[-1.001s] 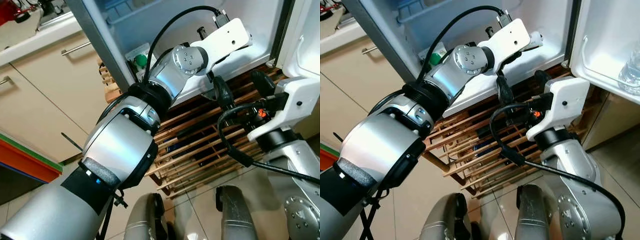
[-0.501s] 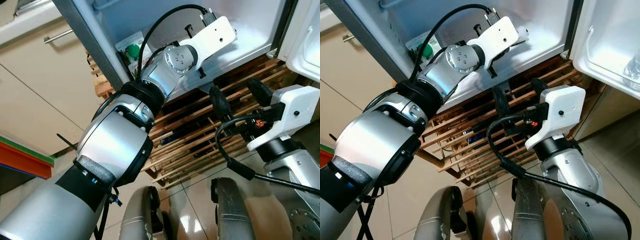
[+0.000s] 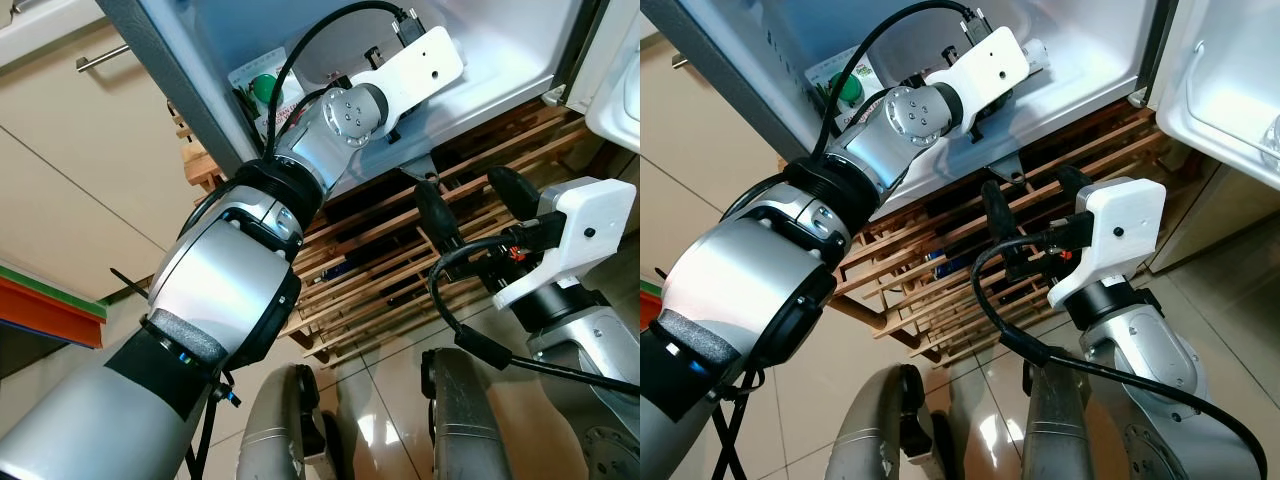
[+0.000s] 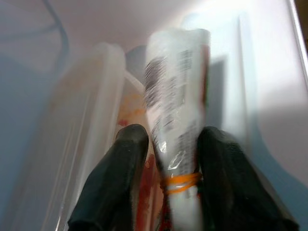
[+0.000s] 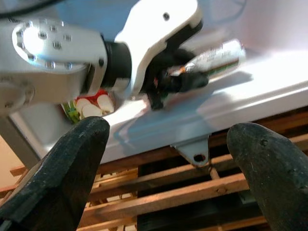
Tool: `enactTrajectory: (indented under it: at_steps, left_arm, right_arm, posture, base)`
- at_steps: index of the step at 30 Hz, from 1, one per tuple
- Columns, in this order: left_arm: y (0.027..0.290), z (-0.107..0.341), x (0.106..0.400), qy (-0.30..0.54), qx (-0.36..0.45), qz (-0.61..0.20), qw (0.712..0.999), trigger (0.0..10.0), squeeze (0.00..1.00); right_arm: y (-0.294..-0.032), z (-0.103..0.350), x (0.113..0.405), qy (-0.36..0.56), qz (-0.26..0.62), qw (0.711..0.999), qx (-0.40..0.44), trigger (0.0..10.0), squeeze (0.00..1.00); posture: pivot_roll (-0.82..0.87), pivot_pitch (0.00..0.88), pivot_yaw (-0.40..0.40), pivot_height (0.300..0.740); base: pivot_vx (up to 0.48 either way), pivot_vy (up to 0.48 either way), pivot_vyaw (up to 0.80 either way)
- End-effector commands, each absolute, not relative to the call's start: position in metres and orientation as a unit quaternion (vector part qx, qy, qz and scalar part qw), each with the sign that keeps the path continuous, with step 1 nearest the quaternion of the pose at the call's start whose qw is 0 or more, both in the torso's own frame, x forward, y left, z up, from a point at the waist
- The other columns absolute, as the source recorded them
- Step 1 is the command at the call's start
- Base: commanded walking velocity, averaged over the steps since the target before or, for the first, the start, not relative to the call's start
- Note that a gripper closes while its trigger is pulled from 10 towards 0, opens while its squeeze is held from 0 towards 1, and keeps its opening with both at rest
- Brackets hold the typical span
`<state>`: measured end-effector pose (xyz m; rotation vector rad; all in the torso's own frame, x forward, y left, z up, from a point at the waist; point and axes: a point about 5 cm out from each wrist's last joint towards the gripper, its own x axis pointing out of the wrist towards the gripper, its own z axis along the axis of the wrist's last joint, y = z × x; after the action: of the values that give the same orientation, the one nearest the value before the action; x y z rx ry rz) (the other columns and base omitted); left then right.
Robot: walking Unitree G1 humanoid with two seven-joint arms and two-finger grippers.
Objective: Restocking fridge
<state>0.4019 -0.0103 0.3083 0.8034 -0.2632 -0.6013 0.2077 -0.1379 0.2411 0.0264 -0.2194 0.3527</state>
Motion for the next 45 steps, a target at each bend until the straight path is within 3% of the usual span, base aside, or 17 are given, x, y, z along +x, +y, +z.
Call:
enactTrajectory:
  at_steps: [1, 15, 16, 22, 36, 45]
  left_arm:
    - [0.001, 0.326, 0.405, -0.144, 0.403, -0.269, 0.863, 10.0, 1.00]
    - [-0.002, 0.333, 0.402, -0.160, 0.428, -0.288, 0.842, 10.0, 1.00]
    - [-0.002, 0.333, 0.402, -0.156, 0.423, -0.292, 0.844, 10.0, 0.00]
    - [0.010, 0.332, 0.408, -0.095, 0.327, -0.291, 0.894, 10.0, 0.00]
    - [0.031, 0.295, 0.413, 0.016, 0.265, -0.338, 0.903, 10.0, 0.00]
    - [0.049, 0.292, 0.415, 0.015, 0.194, -0.344, 0.918, 10.0, 0.00]
  right_arm:
    - [-0.132, 0.241, 0.203, -0.105, 0.189, 0.976, 0.020, 10.0, 0.00]
    - [-0.128, 0.240, 0.205, -0.101, 0.195, 0.975, 0.026, 10.0, 0.00]
    - [-0.128, 0.240, 0.206, -0.100, 0.196, 0.975, 0.026, 10.0, 0.00]
    - [-0.129, 0.238, 0.210, -0.097, 0.195, 0.976, 0.027, 10.0, 0.00]
    - [-0.130, 0.232, 0.220, -0.085, 0.199, 0.976, 0.040, 10.0, 0.00]
    - [-0.137, 0.224, 0.233, -0.077, 0.183, 0.979, 0.040, 10.0, 0.00]
  posture:
    - [-0.18, 0.254, 0.265, 0.608]
    - [-0.17, 0.244, 0.266, 0.608]
    - [-0.17, 0.238, 0.262, 0.608]
    - [-0.15, 0.224, 0.257, 0.608]
    - [-0.13, 0.187, 0.227, 0.608]
    - [-0.11, 0.103, 0.188, 0.608]
  base:
    - [0.000, 0.000, 0.00]
    - [0.000, 0.000, 0.00]
    - [0.000, 0.000, 0.00]
    - [0.000, 0.000, 0.00]
    - [0.000, 0.000, 0.00]
    - [0.000, 0.000, 0.00]
